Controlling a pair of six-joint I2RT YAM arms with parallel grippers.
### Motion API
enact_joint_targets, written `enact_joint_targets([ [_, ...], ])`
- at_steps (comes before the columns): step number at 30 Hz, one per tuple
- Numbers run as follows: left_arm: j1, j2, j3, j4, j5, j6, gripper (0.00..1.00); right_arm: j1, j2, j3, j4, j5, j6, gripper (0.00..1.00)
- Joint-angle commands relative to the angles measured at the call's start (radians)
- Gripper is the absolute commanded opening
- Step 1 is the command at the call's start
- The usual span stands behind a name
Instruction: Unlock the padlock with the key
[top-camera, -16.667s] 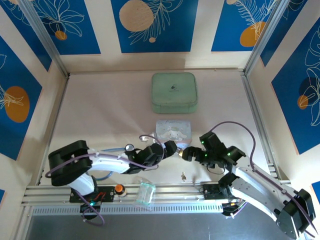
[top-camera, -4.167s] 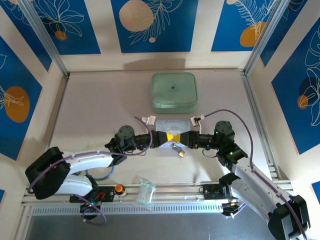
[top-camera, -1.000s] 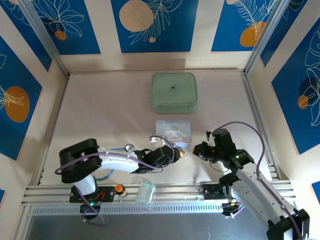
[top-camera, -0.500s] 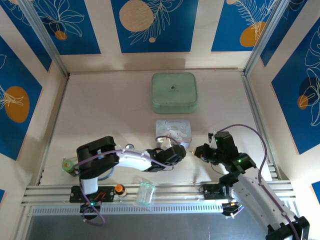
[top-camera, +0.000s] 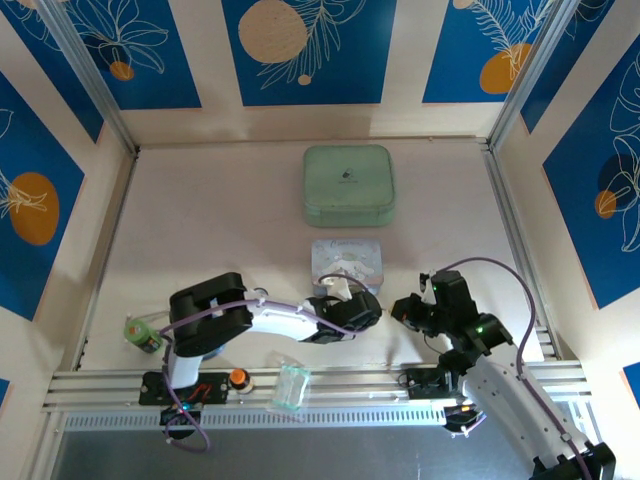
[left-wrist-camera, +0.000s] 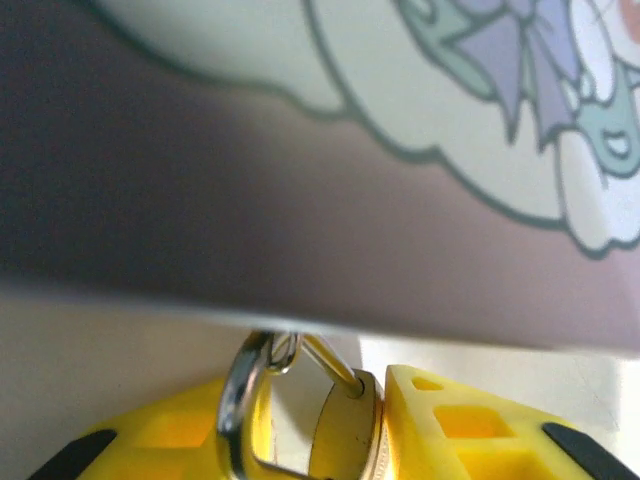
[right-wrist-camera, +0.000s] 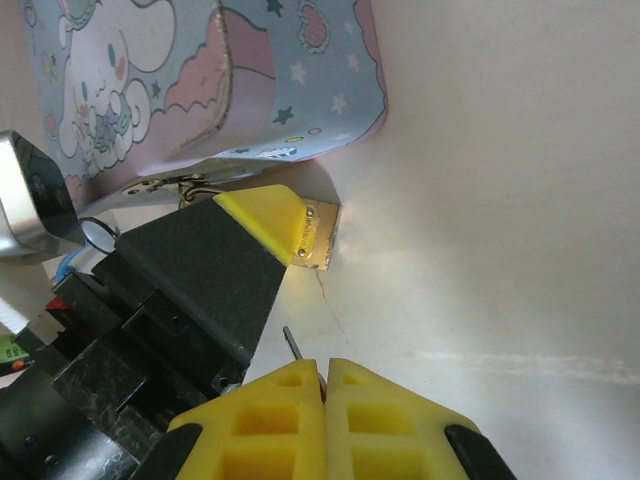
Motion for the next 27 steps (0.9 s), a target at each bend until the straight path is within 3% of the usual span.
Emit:
enact_joint_targets([
  [1, -0.007, 0.111, 0.015, 0.058, 0.131, -0.042, 0.33, -0.005, -0.011, -0.029, 0.007, -0.018, 0.023, 0.00],
  [6, -0.007, 0.091, 0.004, 0.059, 0.112, -0.016, 0.25, -0.005, -0.012, -0.069, 0.038, -0.032, 0.046, 0.00],
  [10, -0.004, 0.075, -0.001, 0.074, 0.148, 0.001, 0.12, -0.005, -0.003, -0.098, 0.084, -0.052, 0.068, 0.00],
  [17, 0.010, -0.018, -0.090, 0.176, 0.184, -0.015, 0.02, -0.010, 0.008, -0.158, 0.163, -0.100, 0.161, 0.00],
  [21, 0.020, -0.075, -0.175, 0.332, 0.195, -0.061, 0.00, -0.020, 0.034, -0.265, 0.368, -0.166, 0.332, 0.00],
  [27, 0.036, -0.092, -0.242, 0.462, 0.209, -0.116, 0.00, -0.063, -0.002, -0.273, 0.383, -0.210, 0.371, 0.00],
])
